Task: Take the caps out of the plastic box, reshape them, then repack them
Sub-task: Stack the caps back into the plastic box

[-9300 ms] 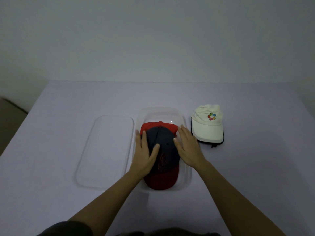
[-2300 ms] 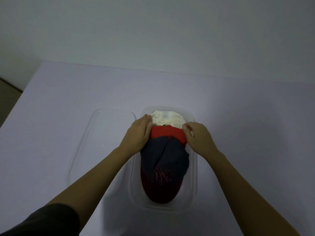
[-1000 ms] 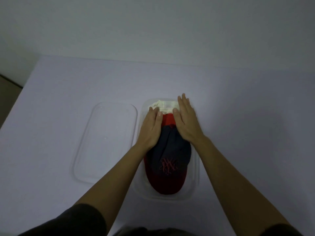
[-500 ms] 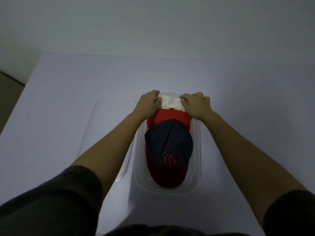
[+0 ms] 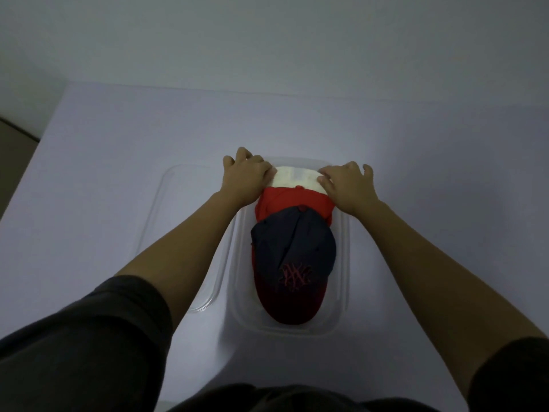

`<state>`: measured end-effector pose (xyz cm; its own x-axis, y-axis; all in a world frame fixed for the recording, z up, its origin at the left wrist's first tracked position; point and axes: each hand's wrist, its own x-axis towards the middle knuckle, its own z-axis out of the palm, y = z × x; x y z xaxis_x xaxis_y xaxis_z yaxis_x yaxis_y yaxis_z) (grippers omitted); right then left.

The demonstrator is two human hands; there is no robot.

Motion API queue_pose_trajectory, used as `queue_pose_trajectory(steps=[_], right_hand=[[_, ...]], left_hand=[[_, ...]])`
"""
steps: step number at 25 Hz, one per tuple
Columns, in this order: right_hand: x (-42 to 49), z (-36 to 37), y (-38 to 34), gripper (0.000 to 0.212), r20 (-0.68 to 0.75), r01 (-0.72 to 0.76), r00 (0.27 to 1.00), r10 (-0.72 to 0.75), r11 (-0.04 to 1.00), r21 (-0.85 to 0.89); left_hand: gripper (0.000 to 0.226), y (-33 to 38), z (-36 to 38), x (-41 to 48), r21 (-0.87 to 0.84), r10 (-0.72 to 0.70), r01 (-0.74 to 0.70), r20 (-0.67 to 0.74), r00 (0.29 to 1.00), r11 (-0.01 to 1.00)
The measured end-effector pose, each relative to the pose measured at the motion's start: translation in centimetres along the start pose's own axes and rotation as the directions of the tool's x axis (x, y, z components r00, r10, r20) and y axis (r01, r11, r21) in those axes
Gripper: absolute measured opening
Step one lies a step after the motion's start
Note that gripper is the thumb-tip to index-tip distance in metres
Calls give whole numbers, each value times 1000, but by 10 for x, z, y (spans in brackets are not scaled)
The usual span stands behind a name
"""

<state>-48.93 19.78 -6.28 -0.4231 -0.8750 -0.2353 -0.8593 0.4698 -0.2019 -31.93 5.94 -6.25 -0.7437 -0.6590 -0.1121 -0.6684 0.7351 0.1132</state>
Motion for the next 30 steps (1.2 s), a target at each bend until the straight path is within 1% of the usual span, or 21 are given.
queue_pose_trajectory(steps=[1, 2, 3, 4, 5, 6, 8, 10, 12, 14, 15, 17, 18, 19, 21, 23, 24, 26, 28, 29, 30], right_hand=[[-4, 1, 3, 42, -68, 12, 998, -6, 997, 78], [-11, 0, 6, 46, -158, 37, 987, -8, 983, 182], [-21, -1, 5, 48, -232, 76, 973, -6, 953, 292], [-32, -1, 2, 49, -266, 114, 964, -5, 912, 395], [-45, 2, -5, 50, -254, 133, 967, -9, 870, 475], [-58, 7, -13, 50, -214, 128, 977, -16, 845, 520], [-76, 21, -30, 53, -161, 112, 986, -33, 852, 512], [-81, 35, -37, 55, -154, 90, 988, -27, 903, 420], [-76, 41, -37, 56, -134, 34, 991, 13, 938, 344], [-73, 41, -38, 58, -102, 2, 994, 32, 949, 315], [-75, 41, -38, 59, -100, 3, 994, 30, 950, 313], [-84, 41, -37, 61, -133, 12, 991, 33, 947, 321], [-91, 41, -36, 63, -146, 2, 988, 51, 941, 338], [-100, 43, -34, 65, -150, -18, 985, 80, 926, 377], [-124, 49, -34, 68, -142, -82, 974, 176, 859, 506], [-148, 55, -35, 66, -125, -152, 951, 284, 778, 610], [-158, 58, -37, 64, -105, -183, 941, 323, 744, 642], [-173, 64, -43, 64, -38, -235, 929, 368, 668, 706], [-180, 66, -50, 61, 43, -283, 914, 404, 557, 781], [-183, 66, -53, 59, 81, -309, 901, 426, 499, 810], [-184, 66, -55, 57, 111, -332, 888, 445, 457, 825]], left_hand=[[36, -1, -1, -4, -128, -34, 26, -56, 998, 991], [36, -1, -2, -11, -290, -88, 50, -118, 989, 956], [37, 1, -5, -20, -457, -154, 63, -165, 974, 887], [37, 7, -6, -33, -580, -207, 65, -181, 961, 812], [37, 17, -7, -48, -648, -223, 63, -168, 960, 759], [38, 28, -6, -63, -674, -206, 56, -144, 968, 737], [42, 47, 2, -86, -661, -129, 27, -107, 986, 750], [47, 51, 15, -92, -610, -95, 24, -84, 992, 792], [49, 48, 21, -85, -589, -97, 76, -4, 995, 804], [51, 47, 19, -80, -596, -76, 113, 86, 993, 795], [51, 47, 15, -81, -600, -59, 109, 102, 993, 792], [53, 41, 8, -90, -605, -47, 72, 56, 997, 793], [53, 33, 5, -97, -619, -88, 79, 16, 996, 782], [53, 20, 4, -106, -635, -165, 115, -20, 986, 764], [52, -17, 12, -129, -626, -357, 227, -87, 930, 746], [55, -64, 26, -155, -555, -525, 392, -95, 846, 733], [61, -86, 33, -167, -509, -605, 497, -60, 794, 703], [78, -123, 43, -187, -412, -731, 683, 60, 680, 603], [91, -145, 49, -199, -327, -785, 791, 189, 590, 516], [93, -152, 52, -202, -297, -780, 804, 227, 583, 515], [91, -155, 55, -204, -273, -763, 798, 246, 598, 538]])
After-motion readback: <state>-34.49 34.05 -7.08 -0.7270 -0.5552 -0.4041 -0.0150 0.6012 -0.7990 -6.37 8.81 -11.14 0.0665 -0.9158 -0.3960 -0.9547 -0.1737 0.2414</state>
